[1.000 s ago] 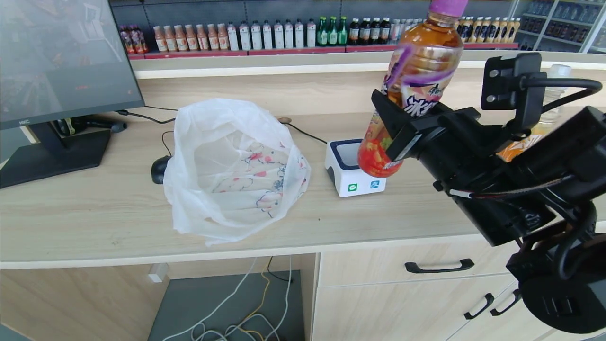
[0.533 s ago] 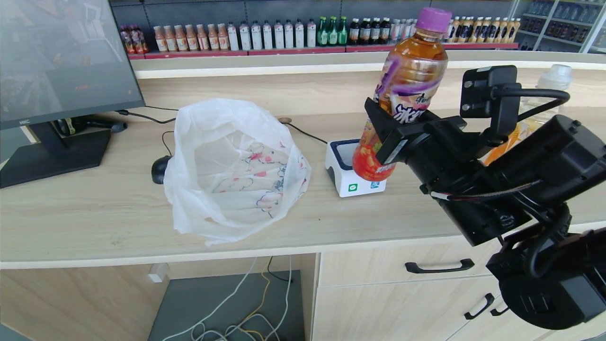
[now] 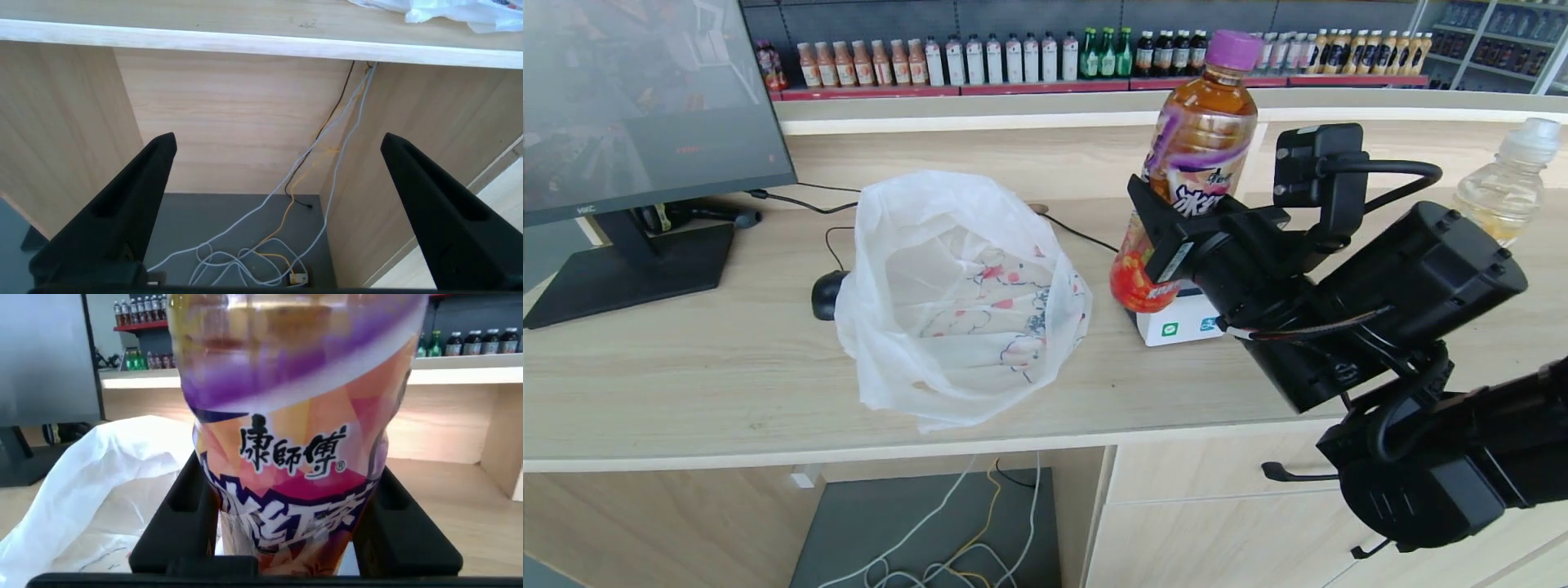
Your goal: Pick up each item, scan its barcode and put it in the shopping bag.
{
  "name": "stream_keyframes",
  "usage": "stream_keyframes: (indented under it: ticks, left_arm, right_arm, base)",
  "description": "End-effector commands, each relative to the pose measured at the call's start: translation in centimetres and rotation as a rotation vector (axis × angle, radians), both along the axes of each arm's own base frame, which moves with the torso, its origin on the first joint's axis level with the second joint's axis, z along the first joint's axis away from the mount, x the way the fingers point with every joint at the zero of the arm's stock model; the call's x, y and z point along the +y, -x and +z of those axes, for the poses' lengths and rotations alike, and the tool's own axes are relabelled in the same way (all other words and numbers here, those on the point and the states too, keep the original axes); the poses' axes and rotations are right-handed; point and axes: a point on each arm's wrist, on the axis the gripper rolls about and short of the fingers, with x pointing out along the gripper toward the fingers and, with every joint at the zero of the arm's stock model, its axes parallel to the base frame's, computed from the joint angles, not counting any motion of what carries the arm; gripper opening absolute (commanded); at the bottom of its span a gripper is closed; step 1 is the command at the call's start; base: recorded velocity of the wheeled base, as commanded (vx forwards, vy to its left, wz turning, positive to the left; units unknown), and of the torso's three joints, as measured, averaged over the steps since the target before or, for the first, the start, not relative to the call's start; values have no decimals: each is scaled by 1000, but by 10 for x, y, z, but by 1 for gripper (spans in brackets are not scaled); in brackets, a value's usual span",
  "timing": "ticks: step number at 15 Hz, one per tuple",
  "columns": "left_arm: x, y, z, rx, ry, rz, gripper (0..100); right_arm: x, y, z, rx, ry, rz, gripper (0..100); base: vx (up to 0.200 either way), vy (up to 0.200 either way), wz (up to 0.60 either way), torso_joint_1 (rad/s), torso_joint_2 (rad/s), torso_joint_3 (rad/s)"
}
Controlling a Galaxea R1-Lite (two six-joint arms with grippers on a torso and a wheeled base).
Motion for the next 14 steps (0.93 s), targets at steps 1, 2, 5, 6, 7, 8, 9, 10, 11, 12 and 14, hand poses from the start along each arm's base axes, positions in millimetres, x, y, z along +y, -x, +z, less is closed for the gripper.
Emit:
stream_keyframes:
  ticks: [1,2,5,6,7,8,9,10,11,12,14]
  left_arm:
    - [0,0,0,-1,0,1,100]
    - [0,0,0,-1,0,1,100]
    - [0,0,0,-1,0,1,100]
    - [0,0,0,-1,0,1,100]
    - [0,0,0,-1,-1,1,100]
    - [0,0,0,-1,-1,1,100]
    - [0,0,0,-1,-1,1,100]
    - [0,0,0,-1,-1,1,100]
    - [0,0,0,-1,-1,1,100]
    - [0,0,0,-1,-1,1,100]
    - [0,0,0,-1,-1,1,100]
  right_arm:
    - [1,-3,-2,1,-1,-3,0]
    - [2,-2,-2,1,-2,-1,0]
    - [2,-2,-2,4,0,2,0]
    - [2,-2,-2,4,-1,1,0]
    - [3,-1,-3,5,0,4,0]
    - [5,0,-3,5,0,10,0]
    - [6,1,-3,7,1,15,0]
    - [9,4,-3,7,1,25,0]
    - [10,4,-4,8,2,30,0]
    - [12,6,-5,10,6,37,0]
    - [16,9,-5,9,6,50,0]
  base:
    - [0,200,0,2,2,2]
    - [0,200,0,-2,-2,7]
    - [0,200,0,-1,6,4]
    - [0,200,0,2,2,2]
    - [0,200,0,-2,2,7]
    - [0,200,0,-2,2,2]
    - [0,0,0,0,0,0]
    - [0,0,0,0,0,0]
    - [0,0,0,0,0,0]
    - [0,0,0,0,0,0]
    - [0,0,0,0,0,0]
